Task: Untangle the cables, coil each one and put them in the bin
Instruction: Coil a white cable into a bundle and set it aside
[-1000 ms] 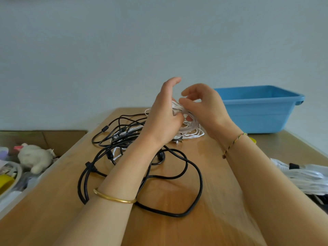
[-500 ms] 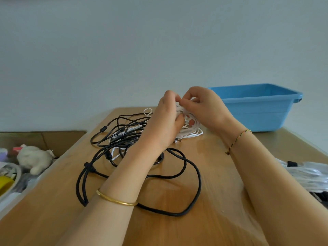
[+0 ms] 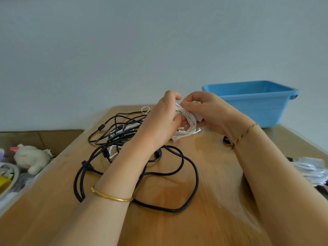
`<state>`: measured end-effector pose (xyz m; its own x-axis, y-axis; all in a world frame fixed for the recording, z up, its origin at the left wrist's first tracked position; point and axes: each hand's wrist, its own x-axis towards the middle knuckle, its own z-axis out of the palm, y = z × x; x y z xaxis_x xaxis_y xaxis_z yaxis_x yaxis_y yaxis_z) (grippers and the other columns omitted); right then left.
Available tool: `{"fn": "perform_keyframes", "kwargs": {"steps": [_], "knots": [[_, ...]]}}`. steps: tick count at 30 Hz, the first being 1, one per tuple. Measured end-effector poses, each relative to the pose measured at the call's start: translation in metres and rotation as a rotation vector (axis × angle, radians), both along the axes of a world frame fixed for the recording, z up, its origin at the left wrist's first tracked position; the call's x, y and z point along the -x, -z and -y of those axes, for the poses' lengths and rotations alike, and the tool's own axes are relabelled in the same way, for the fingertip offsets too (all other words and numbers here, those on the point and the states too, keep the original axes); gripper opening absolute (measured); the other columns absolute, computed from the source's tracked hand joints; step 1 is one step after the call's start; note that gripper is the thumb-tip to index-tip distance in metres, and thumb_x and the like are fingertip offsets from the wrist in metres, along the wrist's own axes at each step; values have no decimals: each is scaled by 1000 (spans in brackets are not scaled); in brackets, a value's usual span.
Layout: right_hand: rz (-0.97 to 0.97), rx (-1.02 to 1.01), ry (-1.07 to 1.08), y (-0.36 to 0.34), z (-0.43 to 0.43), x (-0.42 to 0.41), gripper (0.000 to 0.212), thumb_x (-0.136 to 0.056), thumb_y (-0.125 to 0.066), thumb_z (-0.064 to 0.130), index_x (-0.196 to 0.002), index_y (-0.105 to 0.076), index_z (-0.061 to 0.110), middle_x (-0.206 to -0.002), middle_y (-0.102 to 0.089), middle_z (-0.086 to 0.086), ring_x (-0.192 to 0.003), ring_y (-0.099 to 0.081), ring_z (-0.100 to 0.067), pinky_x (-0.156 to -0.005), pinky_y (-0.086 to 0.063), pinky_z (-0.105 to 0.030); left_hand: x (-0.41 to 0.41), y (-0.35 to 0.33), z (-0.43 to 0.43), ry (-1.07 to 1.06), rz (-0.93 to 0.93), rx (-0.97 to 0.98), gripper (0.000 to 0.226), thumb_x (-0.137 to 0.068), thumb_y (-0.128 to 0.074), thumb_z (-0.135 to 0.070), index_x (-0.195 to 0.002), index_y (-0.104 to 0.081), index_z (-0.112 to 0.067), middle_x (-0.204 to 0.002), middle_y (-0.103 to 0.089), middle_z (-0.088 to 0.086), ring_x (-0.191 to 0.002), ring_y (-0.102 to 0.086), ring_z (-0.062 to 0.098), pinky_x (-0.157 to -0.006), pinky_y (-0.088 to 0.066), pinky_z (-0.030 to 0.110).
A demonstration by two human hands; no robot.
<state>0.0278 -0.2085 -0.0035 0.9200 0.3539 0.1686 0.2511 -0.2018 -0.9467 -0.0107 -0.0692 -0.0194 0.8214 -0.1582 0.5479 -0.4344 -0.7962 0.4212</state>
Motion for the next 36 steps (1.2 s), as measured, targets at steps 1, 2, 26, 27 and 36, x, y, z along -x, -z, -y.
{"fn": "perform_keyframes", "kwargs": {"steps": [1, 2, 26, 27, 36], "knots": [[6, 13, 12, 1, -1, 0, 11, -93, -57, 17, -94, -59, 6, -74, -65, -13, -62, -64, -21, -67, -59, -36, 1, 0, 0, 1, -11, -6, 42, -95, -50, -11, -134, -33, -12, -103, -50, -4, -78, -52, 6, -60, -39, 11], [23, 38, 36, 1, -2, 0, 11, -93, -57, 17, -95, -59, 6, -72, -65, -13, -60, -64, -20, -62, -58, -33, 1, 1, 0, 0, -26, -11, 41, -96, -49, -13, -133, -33, -13, -97, -51, -5, -75, -52, 4, -57, -38, 11], [188, 635, 242, -16, 110, 87, 30, -86, -59, 31, -88, -68, 3, -79, -64, -11, -71, -61, -23, -67, -50, -32, 41, 5, 96, 407, -765, 527, 24, -93, -59, -11, -97, -62, 13, -78, -58, 15, -62, -55, 13, -56, -50, 22], [213, 672, 239, -15, 112, 92, 29, -84, -61, 31, -85, -69, 3, -78, -63, -10, -71, -55, -20, -66, -47, -31, 47, 7, 95, 425, -862, 506, 19, -93, -59, -12, -91, -64, 6, -74, -59, 9, -59, -56, 10, -54, -50, 19], [328, 706, 261, -6, 90, 100, 27, -87, -55, 23, -81, -71, 2, -78, -72, -4, -67, -58, -16, -63, -45, -22, 98, 28, 78, 534, -1182, 329, 6, -94, -55, -9, -92, -59, -5, -71, -61, 2, -54, -54, 5, -48, -44, 14]]}}
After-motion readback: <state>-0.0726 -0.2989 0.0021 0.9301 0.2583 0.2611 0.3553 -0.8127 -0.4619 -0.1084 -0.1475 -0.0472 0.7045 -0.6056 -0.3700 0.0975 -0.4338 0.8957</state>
